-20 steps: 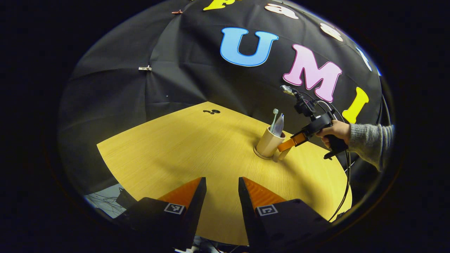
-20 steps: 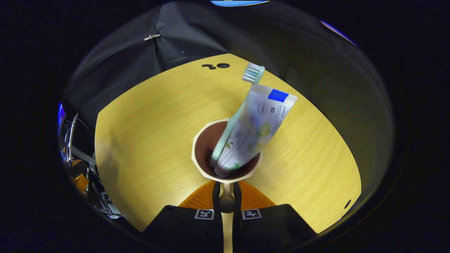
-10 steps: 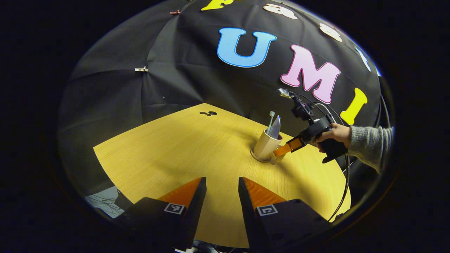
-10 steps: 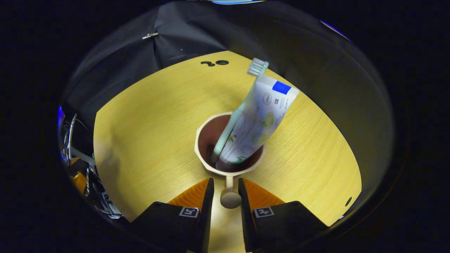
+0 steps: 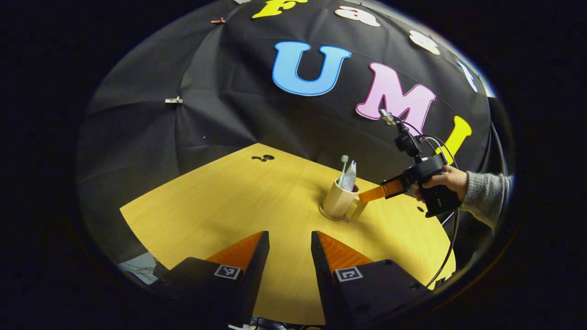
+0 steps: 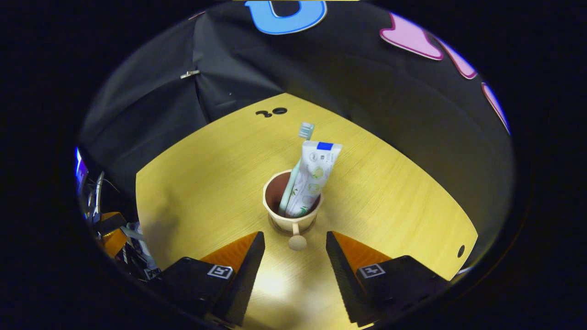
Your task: Put the toothbrush and toothpaste on the desktop into the cup, then pick up the cup and place it on the coaster on the desktop.
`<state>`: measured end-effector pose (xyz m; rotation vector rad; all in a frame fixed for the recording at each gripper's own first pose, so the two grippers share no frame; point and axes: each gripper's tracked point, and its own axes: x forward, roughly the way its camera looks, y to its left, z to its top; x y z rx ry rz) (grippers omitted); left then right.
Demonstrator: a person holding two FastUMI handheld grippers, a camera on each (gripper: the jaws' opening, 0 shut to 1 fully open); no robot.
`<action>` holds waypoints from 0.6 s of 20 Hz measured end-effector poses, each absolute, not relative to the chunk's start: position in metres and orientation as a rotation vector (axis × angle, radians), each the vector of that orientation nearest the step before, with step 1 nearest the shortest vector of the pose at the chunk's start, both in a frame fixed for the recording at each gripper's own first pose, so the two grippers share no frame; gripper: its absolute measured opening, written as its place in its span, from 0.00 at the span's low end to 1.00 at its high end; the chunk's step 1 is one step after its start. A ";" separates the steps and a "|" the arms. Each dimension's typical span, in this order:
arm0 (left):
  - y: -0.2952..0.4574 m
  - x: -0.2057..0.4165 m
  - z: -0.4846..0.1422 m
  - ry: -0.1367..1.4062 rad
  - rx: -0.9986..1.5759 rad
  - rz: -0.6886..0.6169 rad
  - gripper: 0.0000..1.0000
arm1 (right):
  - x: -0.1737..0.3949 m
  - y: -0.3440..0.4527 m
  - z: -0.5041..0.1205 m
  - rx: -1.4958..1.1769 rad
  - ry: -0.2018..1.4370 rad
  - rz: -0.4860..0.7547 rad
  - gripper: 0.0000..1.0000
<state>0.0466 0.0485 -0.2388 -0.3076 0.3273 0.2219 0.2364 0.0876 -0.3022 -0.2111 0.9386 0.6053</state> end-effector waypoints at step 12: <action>0.016 0.087 -0.126 0.210 0.007 0.021 0.89 | 0.173 0.050 -0.147 -0.099 0.581 0.511 0.99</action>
